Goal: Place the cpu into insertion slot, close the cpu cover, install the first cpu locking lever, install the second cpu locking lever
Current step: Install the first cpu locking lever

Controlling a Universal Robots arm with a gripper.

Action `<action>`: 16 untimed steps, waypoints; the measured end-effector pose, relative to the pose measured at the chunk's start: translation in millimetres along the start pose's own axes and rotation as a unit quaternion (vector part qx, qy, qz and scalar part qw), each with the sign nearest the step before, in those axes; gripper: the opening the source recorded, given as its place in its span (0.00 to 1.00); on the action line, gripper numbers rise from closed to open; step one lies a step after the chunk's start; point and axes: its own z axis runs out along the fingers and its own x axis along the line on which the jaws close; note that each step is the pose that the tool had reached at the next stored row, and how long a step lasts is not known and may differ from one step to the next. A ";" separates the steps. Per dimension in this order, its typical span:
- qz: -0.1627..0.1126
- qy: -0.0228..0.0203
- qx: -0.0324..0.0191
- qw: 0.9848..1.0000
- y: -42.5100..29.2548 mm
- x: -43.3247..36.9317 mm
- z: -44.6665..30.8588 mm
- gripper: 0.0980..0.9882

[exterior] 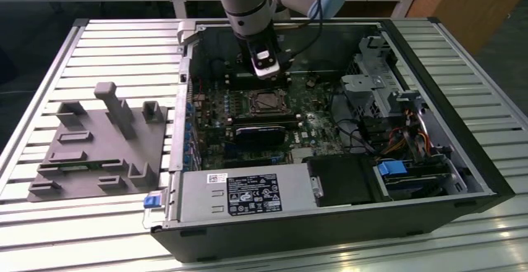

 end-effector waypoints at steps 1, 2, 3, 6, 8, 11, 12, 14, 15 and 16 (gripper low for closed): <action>0.001 0.000 0.000 1.000 0.0 0.0 0.4 0.00; 0.001 0.000 0.000 1.000 0.0 0.0 0.7 0.00; 0.002 0.000 0.000 1.000 -0.1 0.0 1.0 0.00; 0.004 -0.001 0.001 1.000 -0.1 -0.2 2.1 0.00; 0.005 -0.001 0.001 1.000 -0.1 -0.5 2.8 0.00; 0.007 -0.001 0.002 1.000 -0.3 -1.3 3.7 0.00; 0.007 -0.001 0.002 1.000 -0.5 -1.7 4.0 0.00; 0.008 -0.002 0.002 1.000 -0.9 -2.4 4.5 0.00; 0.008 -0.002 0.002 1.000 -1.1 -2.5 4.6 0.00; 0.008 -0.002 0.002 1.000 -1.6 -2.7 4.5 0.00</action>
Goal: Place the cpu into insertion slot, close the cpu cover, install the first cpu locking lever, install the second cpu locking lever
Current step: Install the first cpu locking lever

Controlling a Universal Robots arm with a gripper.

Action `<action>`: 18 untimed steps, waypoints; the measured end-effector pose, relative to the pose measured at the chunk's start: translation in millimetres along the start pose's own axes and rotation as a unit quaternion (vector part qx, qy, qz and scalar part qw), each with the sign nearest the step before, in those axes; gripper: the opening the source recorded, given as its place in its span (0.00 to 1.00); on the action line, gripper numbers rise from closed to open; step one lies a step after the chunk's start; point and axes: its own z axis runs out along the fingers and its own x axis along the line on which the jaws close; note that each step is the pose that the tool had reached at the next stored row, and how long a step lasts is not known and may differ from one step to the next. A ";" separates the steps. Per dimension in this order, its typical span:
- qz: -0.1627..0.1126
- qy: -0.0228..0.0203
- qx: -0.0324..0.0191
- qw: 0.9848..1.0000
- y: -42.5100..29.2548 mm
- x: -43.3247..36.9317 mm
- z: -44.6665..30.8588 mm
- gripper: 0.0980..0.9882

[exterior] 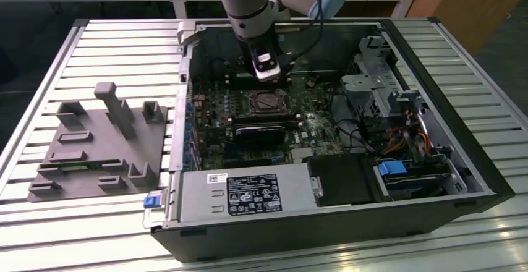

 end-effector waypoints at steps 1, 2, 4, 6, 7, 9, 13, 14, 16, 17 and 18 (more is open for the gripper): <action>0.000 0.000 0.000 1.000 -0.6 -0.3 -0.1 0.00; 0.000 0.000 0.000 1.000 -1.4 -0.6 -0.1 0.00; 0.000 0.000 0.000 1.000 -3.3 -1.6 -0.4 0.00; 0.000 0.000 0.000 1.000 -4.4 -2.1 -0.4 0.00; 0.000 0.000 0.000 1.000 -4.6 -2.1 -0.4 0.00; 0.000 0.000 -0.001 1.000 -4.6 -2.2 -0.4 0.00; 0.000 0.000 -0.001 1.000 -4.5 -2.4 -1.6 0.00; 0.000 0.000 -0.001 1.000 -4.2 -2.7 -2.7 0.00; 0.000 0.000 -0.001 1.000 -3.6 -3.5 -5.9 0.00; 0.000 0.000 -0.001 1.000 -3.2 -3.9 -7.8 0.00; 0.000 0.000 -0.001 1.000 -2.8 -4.4 -9.7 0.00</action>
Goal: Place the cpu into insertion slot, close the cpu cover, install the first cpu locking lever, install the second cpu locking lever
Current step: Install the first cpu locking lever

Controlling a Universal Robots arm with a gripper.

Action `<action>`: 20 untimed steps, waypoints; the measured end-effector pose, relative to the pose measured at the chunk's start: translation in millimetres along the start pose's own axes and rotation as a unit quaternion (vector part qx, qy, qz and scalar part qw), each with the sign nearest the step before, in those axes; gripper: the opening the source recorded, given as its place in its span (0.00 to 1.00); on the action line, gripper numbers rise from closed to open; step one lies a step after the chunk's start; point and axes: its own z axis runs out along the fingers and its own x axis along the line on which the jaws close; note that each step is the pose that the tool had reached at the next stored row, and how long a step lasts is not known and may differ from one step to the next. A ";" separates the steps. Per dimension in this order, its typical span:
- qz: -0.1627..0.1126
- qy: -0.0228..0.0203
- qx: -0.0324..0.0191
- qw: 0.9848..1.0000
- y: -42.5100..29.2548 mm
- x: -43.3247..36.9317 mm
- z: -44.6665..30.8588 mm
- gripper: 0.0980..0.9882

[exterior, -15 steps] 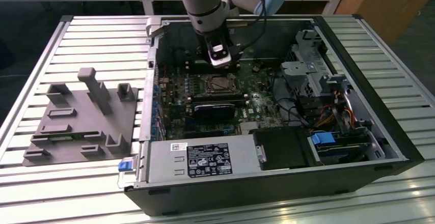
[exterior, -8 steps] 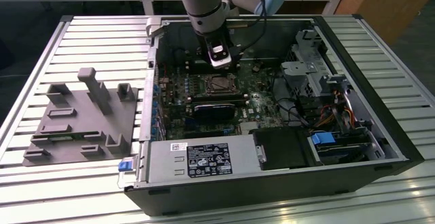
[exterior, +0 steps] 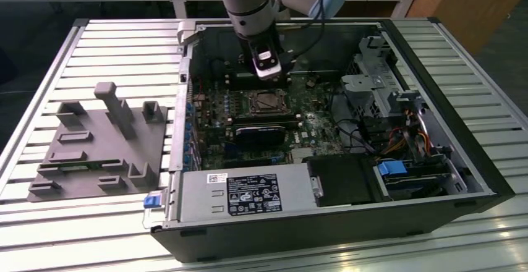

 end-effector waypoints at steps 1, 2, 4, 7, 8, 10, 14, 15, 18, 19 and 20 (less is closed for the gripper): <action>0.000 0.000 0.000 1.000 0.4 -0.5 -2.1 0.00; 0.000 0.000 0.000 1.000 0.9 -1.0 -4.3 0.00; 0.000 0.000 0.000 1.000 1.8 -2.1 -8.8 0.00; 0.000 0.000 0.000 1.000 2.9 -3.4 -14.2 0.00; 0.000 0.000 0.000 1.000 3.0 -3.5 -14.8 0.00; 0.000 0.000 0.000 1.000 3.0 -3.5 -14.7 0.00; 0.000 0.002 0.001 1.000 3.1 -3.8 -14.7 0.00; 0.000 0.006 0.003 1.000 3.2 -4.1 -14.6 0.00; 0.002 0.025 0.012 1.000 4.1 -6.0 -13.4 0.00; 0.003 0.032 0.015 0.999 4.4 -6.8 -13.0 0.00; 0.003 0.038 0.018 0.999 4.7 -7.6 -12.6 0.00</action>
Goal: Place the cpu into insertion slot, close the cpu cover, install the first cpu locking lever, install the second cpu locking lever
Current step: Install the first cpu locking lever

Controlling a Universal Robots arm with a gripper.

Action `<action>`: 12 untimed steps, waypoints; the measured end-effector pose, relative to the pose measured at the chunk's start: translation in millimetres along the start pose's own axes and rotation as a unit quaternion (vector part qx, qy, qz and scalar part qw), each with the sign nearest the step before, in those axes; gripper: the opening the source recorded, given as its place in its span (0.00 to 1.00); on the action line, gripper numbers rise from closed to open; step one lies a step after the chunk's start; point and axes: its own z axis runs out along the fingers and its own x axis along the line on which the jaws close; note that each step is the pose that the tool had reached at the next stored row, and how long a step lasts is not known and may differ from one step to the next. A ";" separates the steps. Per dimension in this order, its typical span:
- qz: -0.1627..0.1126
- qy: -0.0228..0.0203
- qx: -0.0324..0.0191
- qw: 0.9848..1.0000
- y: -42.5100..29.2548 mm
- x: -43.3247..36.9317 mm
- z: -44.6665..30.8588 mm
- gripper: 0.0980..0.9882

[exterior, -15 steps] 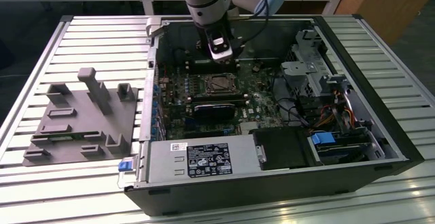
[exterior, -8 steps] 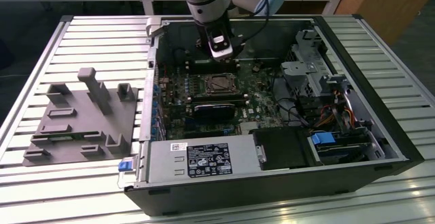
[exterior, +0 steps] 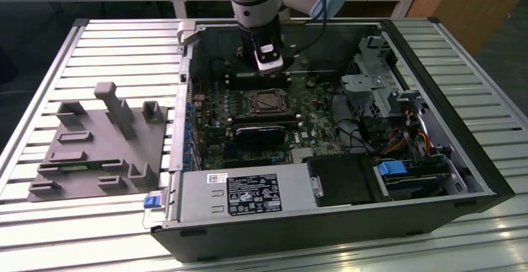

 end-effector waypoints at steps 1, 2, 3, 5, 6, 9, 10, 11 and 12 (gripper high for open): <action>0.001 0.006 0.003 1.000 0.3 -0.8 0.3 0.00; 0.001 0.011 0.005 1.000 0.7 -1.7 0.7 0.00; 0.001 0.016 0.008 1.000 1.1 -2.6 1.1 0.00; 0.002 0.026 0.013 1.000 1.8 -4.4 1.7 0.00; 0.003 0.029 0.015 0.999 2.1 -5.4 2.0 0.00; 0.004 0.036 0.019 0.999 2.2 -8.7 2.7 0.00; 0.004 0.038 0.019 0.999 1.9 -9.8 2.8 0.00; 0.004 0.039 0.020 0.999 1.5 -11.0 3.0 0.00; 0.004 0.041 0.021 0.999 0.9 -12.2 3.2 0.00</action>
